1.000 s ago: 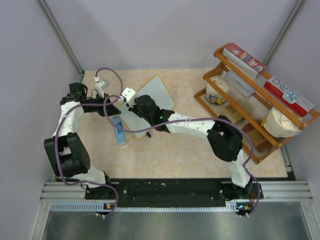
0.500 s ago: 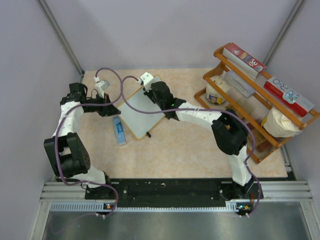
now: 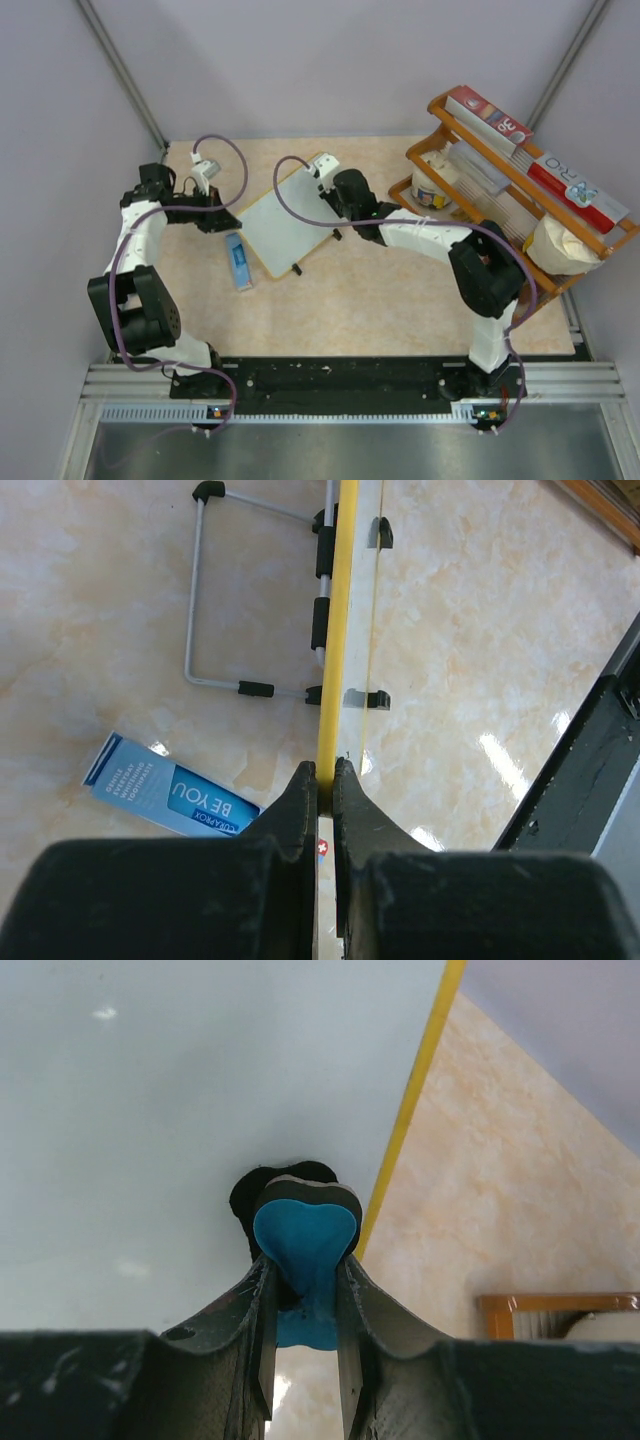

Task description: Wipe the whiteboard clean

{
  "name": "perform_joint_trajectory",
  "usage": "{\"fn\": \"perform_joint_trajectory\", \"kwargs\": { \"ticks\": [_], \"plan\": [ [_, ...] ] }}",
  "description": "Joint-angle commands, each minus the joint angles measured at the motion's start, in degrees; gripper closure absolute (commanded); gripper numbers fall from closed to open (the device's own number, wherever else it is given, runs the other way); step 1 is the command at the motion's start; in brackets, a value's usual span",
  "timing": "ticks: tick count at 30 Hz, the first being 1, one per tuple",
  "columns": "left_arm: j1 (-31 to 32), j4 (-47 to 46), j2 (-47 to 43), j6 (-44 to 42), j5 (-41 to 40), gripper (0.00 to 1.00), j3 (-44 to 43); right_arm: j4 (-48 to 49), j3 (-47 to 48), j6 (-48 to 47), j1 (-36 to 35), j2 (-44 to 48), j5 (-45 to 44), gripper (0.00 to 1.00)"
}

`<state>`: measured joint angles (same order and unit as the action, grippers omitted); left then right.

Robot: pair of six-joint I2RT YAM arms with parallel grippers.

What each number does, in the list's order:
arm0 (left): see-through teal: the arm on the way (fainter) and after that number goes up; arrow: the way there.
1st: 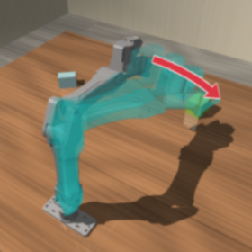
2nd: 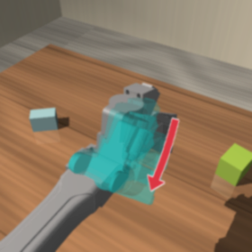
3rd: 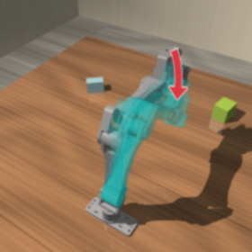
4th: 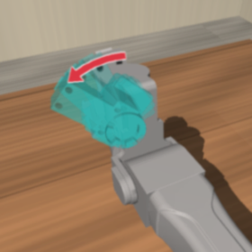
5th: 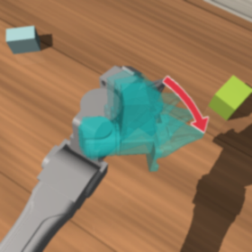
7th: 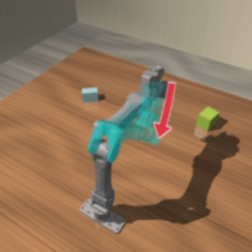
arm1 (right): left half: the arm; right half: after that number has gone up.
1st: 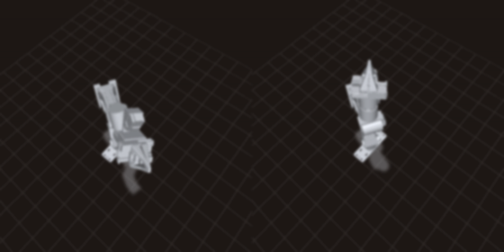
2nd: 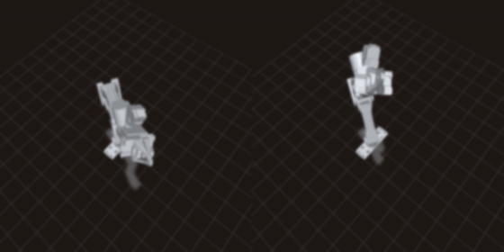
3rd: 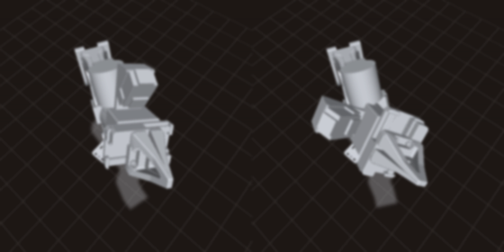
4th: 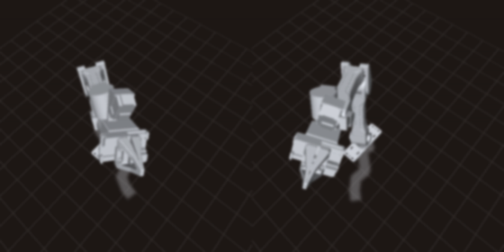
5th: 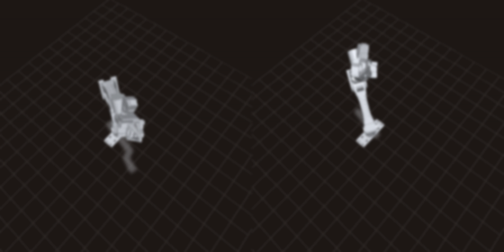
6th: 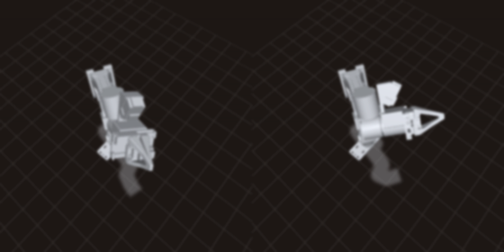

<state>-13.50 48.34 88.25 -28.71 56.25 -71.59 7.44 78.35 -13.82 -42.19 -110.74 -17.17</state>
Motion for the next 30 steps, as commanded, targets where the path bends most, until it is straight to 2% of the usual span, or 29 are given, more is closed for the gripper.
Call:
{"fn": "perform_joint_trajectory", "kwargs": {
  "ticks": [1, 7, 11, 16, 21, 30],
  "plan": [
    [1.19, 6.05, 1.4, -6.97, -5.62, 1.0, -2.58, -3.39, -4.33, 0.91, 0.45, 10.53, 3.81, 1.0],
    [1.19, 10.9, 5.18, -9.43, -7.2, 1.0, -10.75, -7.35, -11.88, -1.55, 1.15, 18.17, 3.55, 1.0],
    [1.19, 11.6, 6.23, -9.52, -7.47, 1.0, -12.52, -13.4, -16.64, -2.61, 2.11, 22.31, 3.28, 1.0],
    [1.19, 10.9, 7.03, -9.52, -6.86, 1.0, -12.26, -22.02, -21.64, -3.67, 3.78, 24.69, 3.72, 1.0],
    [1.19, 8.8, 7.03, -9.08, -5.63, 1.0, -11.03, -23.26, -29.11, -4.19, 4.58, 28.46, 5.22, 1.0],
    [1.19, 6.95, 6.85, -8.73, -4.74, 0.96, -9.53, -26.07, -35.1, -5.25, 5.37, 33.48, 4.51, 1.0]
  ]
}}
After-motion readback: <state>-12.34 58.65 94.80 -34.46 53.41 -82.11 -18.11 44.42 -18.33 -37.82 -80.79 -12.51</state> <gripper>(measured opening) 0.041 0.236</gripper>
